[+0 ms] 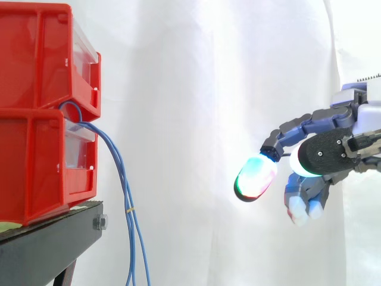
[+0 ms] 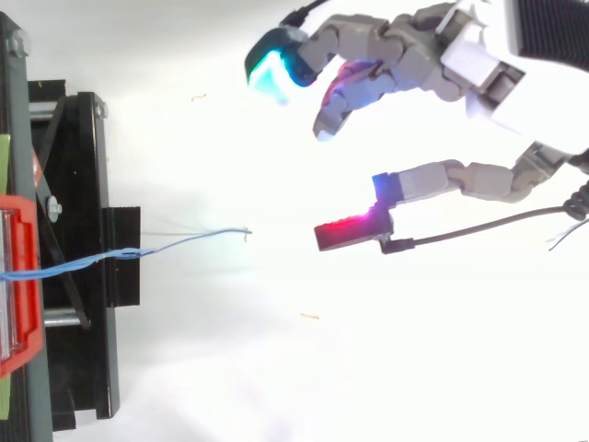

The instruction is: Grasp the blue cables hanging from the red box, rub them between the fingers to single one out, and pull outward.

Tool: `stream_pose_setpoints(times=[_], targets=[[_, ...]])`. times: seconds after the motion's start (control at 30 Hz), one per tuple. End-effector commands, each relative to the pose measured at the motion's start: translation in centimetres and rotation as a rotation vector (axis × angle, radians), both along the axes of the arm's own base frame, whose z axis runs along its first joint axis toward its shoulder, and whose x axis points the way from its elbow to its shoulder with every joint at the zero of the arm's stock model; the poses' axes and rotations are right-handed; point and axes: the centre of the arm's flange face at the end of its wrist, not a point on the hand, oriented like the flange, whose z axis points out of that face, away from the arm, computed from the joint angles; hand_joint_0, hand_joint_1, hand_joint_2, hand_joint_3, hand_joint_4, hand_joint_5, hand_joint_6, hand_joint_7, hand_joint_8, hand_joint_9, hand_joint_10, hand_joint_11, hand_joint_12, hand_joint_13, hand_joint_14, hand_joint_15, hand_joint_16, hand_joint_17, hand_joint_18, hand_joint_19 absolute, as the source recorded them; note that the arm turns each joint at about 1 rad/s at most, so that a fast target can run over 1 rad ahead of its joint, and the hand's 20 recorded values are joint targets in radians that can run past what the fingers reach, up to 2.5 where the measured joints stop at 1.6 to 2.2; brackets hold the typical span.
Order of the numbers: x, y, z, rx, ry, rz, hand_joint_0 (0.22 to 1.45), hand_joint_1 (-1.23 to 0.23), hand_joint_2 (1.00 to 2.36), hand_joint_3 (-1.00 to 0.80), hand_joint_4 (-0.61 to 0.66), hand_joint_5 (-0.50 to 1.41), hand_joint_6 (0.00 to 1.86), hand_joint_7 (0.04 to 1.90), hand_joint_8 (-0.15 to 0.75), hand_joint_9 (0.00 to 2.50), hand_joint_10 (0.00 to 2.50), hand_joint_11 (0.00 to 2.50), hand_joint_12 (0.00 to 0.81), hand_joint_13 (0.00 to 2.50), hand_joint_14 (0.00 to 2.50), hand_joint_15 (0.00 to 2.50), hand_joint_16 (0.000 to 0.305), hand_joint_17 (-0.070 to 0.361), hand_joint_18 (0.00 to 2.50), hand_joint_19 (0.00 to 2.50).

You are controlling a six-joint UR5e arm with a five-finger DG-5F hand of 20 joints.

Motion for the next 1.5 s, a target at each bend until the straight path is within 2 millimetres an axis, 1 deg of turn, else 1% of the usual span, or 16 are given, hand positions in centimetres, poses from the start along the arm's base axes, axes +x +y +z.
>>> stream_pose_setpoints(times=[0.0, 0.03, 0.1, 0.13, 0.17, 0.23, 0.3, 0.4, 0.43, 0.47, 0.53, 0.6, 0.7, 0.8, 1.23, 1.47], targets=[[0.7, 0.3, -1.5, 0.01, -0.011, -0.006, 0.52, -0.7, 1.0, -0.5, 0.28, -0.14, 0.5, 0.83, 0.315, 0.97, 0.01, 0.64, 0.34, 0.95, 0.02, 0.7, 0.047, 0.107, 0.77, 0.73], [0.9, 0.3, -1.8, 0.011, -0.008, -0.007, 0.52, -0.7, 1.0, -0.5, 0.28, -0.14, 0.5, 0.83, 0.315, 0.97, 0.02, 0.64, 0.343, 0.95, 0.02, 0.69, 0.047, 0.107, 0.77, 0.73], [1.2, 0.5, -1.6, 0.017, -0.023, -0.008, 0.52, -0.7, 1.0, -0.5, 0.28, -0.14, 0.5, 0.83, 0.314, 0.97, 0.01, 0.64, 0.342, 0.95, 0.02, 0.69, 0.047, 0.107, 0.77, 0.73], [1.3, 0.5, -2.0, 0.018, -0.02, -0.008, 0.52, -0.7, 1.0, -0.5, 0.28, -0.14, 0.5, 0.83, 0.319, 0.97, 0.01, 0.64, 0.34, 0.95, 0.02, 0.7, 0.047, 0.106, 0.77, 0.73], [1.8, 0.6, -2.5, 0.024, -0.024, -0.007, 0.52, -0.7, 1.0, -0.5, 0.28, -0.14, 0.5, 0.83, 0.319, 0.98, 0.01, 0.65, 0.344, 0.95, 0.02, 0.69, 0.047, 0.106, 0.77, 0.74], [2.3, 0.6, -2.5, 0.034, -0.036, -0.009, 0.52, -0.7, 1.0, -0.5, 0.28, -0.14, 0.5, 0.83, 0.319, 0.98, 0.01, 0.64, 0.341, 0.95, 0.02, 0.7, 0.048, 0.107, 0.77, 0.73], [3.5, 0.8, -2.7, 0.047, -0.048, -0.008, 0.52, -0.7, 1.0, -0.5, 0.28, -0.14, 0.5, 0.83, 0.319, 0.98, 0.01, 0.65, 0.345, 0.95, 0.02, 0.69, 0.048, 0.107, 0.77, 0.73], [4.5, 0.8, -2.6, 0.054, -0.056, -0.005, 0.52, -0.7, 1.0, -0.5, 0.28, -0.13, 0.5, 0.84, 0.321, 0.98, 0.02, 0.64, 0.345, 0.95, 0.02, 0.69, 0.048, 0.107, 0.77, 0.73], [5.4, 1.0, -3.2, 0.066, -0.052, 0.002, 0.52, -0.7, 1.0, -0.5, 0.28, -0.13, 0.5, 0.84, 0.322, 0.98, 0.02, 0.64, 0.345, 0.95, 0.02, 0.69, 0.048, 0.107, 0.77, 0.74], [6.0, 1.1, -3.4, 0.071, -0.054, 0.008, 0.52, -0.7, 1.0, -0.5, 0.28, -0.13, 0.5, 0.84, 0.325, 0.98, 0.02, 0.64, 0.344, 0.95, 0.02, 0.7, 0.048, 0.108, 0.77, 0.74], [7.4, 1.3, -4.4, 0.094, -0.053, 0.035, 0.52, -0.7, 1.0, -0.5, 0.28, -0.13, 0.5, 0.84, 0.321, 0.98, 0.01, 0.64, 0.346, 0.95, 0.02, 0.69, 0.048, 0.108, 0.77, 0.74], [9.9, 1.9, -5.6, 0.15, -0.054, 0.096, 0.52, -0.7, 1.0, -0.5, 0.29, -0.13, 0.5, 0.83, 0.319, 0.98, 0.01, 0.65, 0.346, 0.95, 0.02, 0.69, 0.048, 0.108, 0.77, 0.74], [11.5, 2.4, -6.9, 0.209, -0.025, 0.131, 0.52, -0.69, 1.0, -0.5, 0.29, -0.13, 0.5, 0.84, 0.324, 0.98, 0.01, 0.65, 0.346, 0.95, 0.02, 0.69, 0.048, 0.109, 0.77, 0.74], [12.0, 2.6, -6.6, 0.228, -0.021, 0.143, 0.52, -0.69, 1.0, -0.5, 0.29, -0.13, 0.5, 0.84, 0.322, 0.99, 0.01, 0.64, 0.346, 0.95, 0.02, 0.69, 0.048, 0.108, 0.78, 0.74], [12.5, 3.2, -6.1, 0.22, -0.068, 0.155, 0.52, -0.69, 1.0, -0.5, 0.3, -0.12, 0.5, 0.86, 0.328, 1.01, 0.01, 0.66, 0.347, 0.97, 0.02, 0.71, 0.048, 0.108, 0.79, 0.74], [12.6, 3.6, -5.9, 0.242, -0.084, 0.186, 0.54, -0.69, 1.0, -0.5, 0.31, -0.1, 0.5, 0.99, 0.321, 1.01, 0.02, 0.67, 0.341, 0.97, 0.02, 0.72, 0.047, 0.105, 0.8, 0.76]])
